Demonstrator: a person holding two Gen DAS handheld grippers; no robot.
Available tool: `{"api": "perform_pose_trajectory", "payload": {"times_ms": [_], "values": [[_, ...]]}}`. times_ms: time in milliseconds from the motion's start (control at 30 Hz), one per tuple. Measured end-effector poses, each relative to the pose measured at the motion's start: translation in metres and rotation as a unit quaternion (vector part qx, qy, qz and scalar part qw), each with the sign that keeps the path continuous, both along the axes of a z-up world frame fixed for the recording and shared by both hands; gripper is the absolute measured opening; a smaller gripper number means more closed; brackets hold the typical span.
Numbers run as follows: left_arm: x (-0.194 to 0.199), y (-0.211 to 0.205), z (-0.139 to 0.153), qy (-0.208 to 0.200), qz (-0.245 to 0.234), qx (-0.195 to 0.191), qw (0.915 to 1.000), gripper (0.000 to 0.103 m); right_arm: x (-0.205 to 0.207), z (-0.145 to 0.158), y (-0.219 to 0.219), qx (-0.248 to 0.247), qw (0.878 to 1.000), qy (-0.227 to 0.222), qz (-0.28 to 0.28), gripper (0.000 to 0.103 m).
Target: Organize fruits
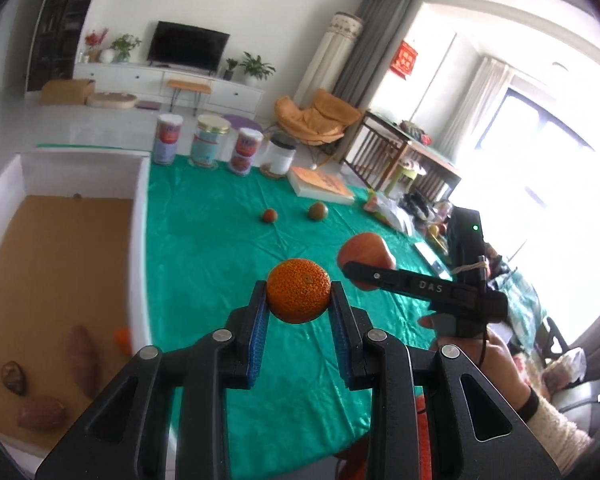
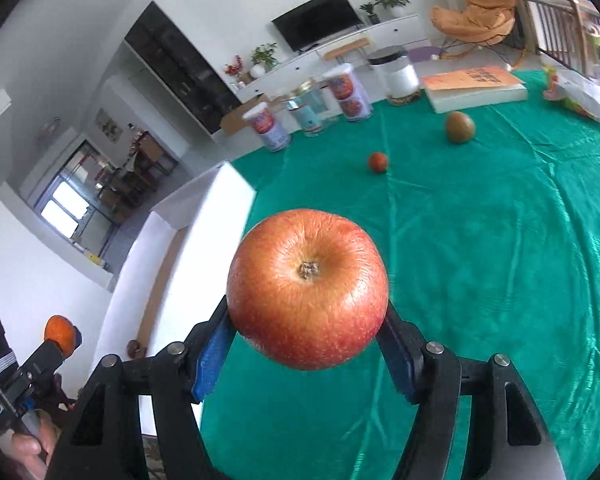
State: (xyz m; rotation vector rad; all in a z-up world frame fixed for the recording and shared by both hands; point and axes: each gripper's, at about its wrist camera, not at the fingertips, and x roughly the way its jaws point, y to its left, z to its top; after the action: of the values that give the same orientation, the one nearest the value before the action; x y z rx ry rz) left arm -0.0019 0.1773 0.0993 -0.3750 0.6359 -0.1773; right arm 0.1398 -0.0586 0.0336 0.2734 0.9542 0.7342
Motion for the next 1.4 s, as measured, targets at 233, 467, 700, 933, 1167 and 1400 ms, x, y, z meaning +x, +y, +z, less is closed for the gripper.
{"api": "perform_pose_trajectory", "payload": {"times_ms": [233, 467, 700, 933, 1167, 1400], "values": [[0.007, 0.131, -0.037, 0.069, 0.165, 0.045, 0.9829, 0.029, -0.023, 0.022, 0.161, 0.005, 0.989, -0.009, 0.149, 0.067], [0.042, 0.201, -0.129, 0.197, 0.221, 0.022, 0.9549, 0.029, -0.039, -0.019, 0.296, -0.104, 0.966, -0.035, 0.235, 0.067], [0.044, 0.217, -0.154, 0.246, 0.232, -0.018, 0.9409, 0.034, -0.038, -0.064, 0.346, -0.186, 0.948, -0.056, 0.253, 0.067], [0.043, 0.213, -0.146, 0.245, 0.251, 0.003, 0.9365, 0.077, -0.038, -0.068, 0.340, -0.181, 0.945, -0.077, 0.263, 0.070], [0.028, 0.185, -0.103, 0.169, 0.289, 0.063, 0.9402, 0.093, -0.029, -0.010, 0.240, -0.097, 0.969, -0.130, 0.186, 0.103], [0.044, 0.077, -0.064, 0.085, 0.196, 0.094, 0.9724, 0.096, 0.007, -0.062, 0.070, -0.162, 0.978, -0.131, 0.013, 0.103]]}}
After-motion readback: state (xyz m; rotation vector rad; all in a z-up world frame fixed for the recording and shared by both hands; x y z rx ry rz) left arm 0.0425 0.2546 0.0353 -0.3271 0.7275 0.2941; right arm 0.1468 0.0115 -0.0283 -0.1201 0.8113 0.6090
